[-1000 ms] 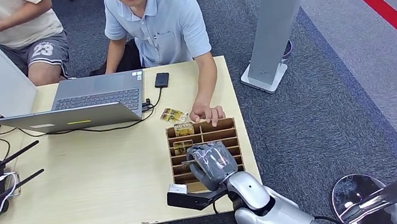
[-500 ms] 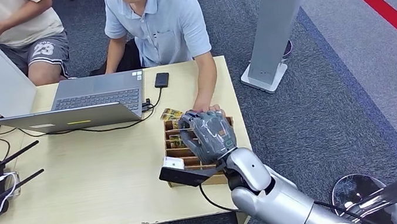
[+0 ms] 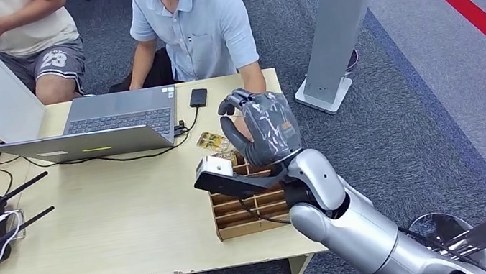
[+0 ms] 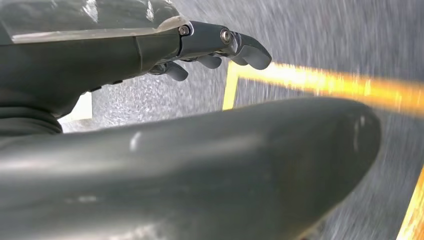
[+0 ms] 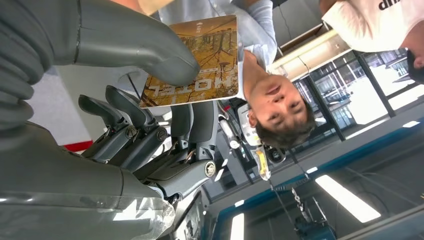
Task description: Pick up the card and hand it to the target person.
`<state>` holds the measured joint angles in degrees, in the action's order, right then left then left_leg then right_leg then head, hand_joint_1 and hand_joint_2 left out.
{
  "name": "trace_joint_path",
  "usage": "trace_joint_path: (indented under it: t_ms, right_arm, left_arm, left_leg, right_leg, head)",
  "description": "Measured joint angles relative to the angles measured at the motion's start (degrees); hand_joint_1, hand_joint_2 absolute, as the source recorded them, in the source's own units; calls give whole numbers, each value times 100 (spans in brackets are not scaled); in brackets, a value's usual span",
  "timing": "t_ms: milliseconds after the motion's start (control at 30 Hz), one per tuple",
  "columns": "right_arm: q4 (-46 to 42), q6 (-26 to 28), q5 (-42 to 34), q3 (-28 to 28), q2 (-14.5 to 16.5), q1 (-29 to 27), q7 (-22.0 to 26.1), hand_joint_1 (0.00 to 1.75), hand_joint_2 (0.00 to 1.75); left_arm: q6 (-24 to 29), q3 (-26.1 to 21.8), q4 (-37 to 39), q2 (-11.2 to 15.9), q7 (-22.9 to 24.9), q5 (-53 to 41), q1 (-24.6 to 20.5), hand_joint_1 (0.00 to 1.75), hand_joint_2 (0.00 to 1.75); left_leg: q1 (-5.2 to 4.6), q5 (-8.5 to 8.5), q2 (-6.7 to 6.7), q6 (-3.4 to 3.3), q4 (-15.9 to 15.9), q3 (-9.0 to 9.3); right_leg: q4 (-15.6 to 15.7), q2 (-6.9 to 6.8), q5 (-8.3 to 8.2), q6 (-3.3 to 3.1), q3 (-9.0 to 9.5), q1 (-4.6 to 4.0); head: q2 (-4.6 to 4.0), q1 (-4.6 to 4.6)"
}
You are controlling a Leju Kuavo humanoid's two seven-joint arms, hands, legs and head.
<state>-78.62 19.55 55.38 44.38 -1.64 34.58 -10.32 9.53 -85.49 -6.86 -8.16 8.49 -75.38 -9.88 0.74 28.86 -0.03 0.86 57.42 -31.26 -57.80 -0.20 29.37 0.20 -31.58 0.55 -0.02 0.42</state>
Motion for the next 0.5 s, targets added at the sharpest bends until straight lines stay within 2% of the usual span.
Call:
trace_joint_path:
  t_ms: [100,200,300,500]
  right_arm:
    - [467,-58,-112,-67,106,433,245,175,175]
    - [1127,25,-107,-94,323,826,518,175,175]
    - [1776,61,-53,-89,579,1096,599,175,175]
    - [2682,161,169,-54,967,1359,615,175,175]
  left_arm:
    - [-1556,19,22,300,115,-578,-23,0,0]
    - [-2485,46,50,624,131,-990,-54,0,0]
    - [-2821,74,102,890,107,-1172,-82,0,0]
    - [-2830,92,211,1137,108,-1319,-99,0,0]
  left_leg:
    - [3,-5,-1,7,0,-1]
    - [5,-9,-4,12,0,-1]
    - [5,-11,-5,15,-1,-2]
    - [5,-11,-5,14,-1,-5]
  right_leg:
    - [-5,-2,-1,-2,0,-3]
    - [-14,-3,-1,-4,-6,-4]
    - [-19,-6,1,-7,-10,-4]
    - [-20,-5,3,-9,-11,-4]
  head:
    - [0,1]
    - [0,-4]
    - [0,-26]
    - [0,-16]
